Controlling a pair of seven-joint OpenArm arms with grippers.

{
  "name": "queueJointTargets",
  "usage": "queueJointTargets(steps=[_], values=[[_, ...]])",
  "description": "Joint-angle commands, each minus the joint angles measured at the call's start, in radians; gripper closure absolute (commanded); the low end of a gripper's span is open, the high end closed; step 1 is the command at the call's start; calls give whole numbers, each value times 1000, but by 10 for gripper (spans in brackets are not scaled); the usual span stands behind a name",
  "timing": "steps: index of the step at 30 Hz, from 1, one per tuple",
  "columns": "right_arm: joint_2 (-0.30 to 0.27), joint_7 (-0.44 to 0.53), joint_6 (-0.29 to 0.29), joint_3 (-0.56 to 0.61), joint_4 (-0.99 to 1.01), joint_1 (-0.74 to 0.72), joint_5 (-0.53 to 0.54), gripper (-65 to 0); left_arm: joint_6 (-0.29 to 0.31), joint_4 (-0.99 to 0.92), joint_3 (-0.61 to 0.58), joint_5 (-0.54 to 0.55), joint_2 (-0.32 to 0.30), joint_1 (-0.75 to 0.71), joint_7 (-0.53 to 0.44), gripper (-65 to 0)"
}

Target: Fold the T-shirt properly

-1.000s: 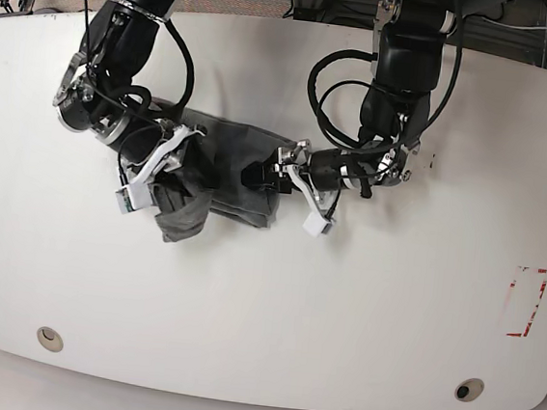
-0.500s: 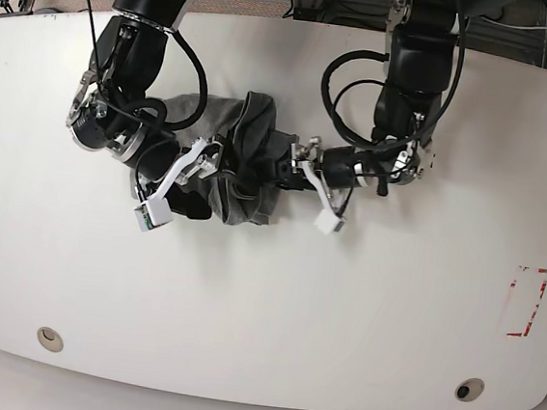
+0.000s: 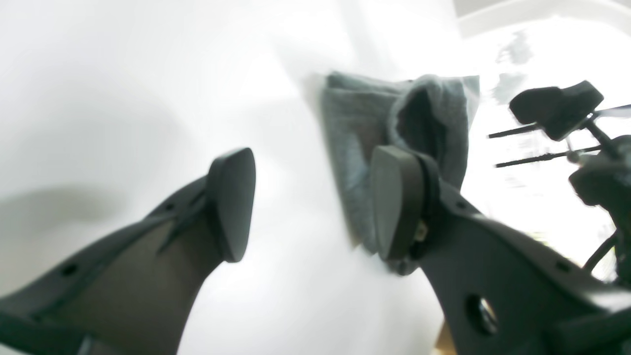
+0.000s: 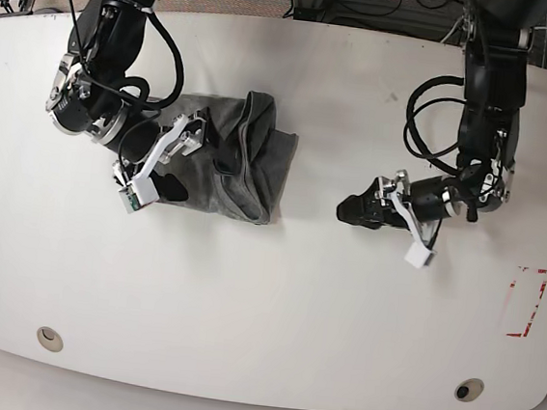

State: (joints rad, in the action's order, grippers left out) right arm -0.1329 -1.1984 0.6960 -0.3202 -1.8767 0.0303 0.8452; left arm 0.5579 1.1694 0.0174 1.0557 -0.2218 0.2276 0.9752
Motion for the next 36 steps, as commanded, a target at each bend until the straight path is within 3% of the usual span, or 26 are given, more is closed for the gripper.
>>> queueJointTargets(steps=[1,5,7,13,16,23,30,36], values=[[-3,24,2,2,10,-54,-50,-598,11,22,2,22,-29,5,-12,-346],[14,32,2,95,53,-96,-136,-595,11,25,2,19,-54,-30,-16,-346],[20,61,2,141,68,-108,-191,-556,11,25,2,19,-58,-38,-16,-346],[20,116,2,316,171,-134,-324,-315,11,27,2,19,-61,-87,-16,-346],[43,173,2,347,268,-171,-369,-236,11,27,2,19,-61,-89,-16,-346],[91,246,2,353,454,-283,-406,-235,11,28,0,19,-64,-109,-14,-346],[115,272,2,352,516,-393,-407,-238,11,28,-3,19,-63,-109,-12,-346],[103,289,2,350,581,-455,-402,-239,11,106,-32,18,-58,-109,-12,-346]])
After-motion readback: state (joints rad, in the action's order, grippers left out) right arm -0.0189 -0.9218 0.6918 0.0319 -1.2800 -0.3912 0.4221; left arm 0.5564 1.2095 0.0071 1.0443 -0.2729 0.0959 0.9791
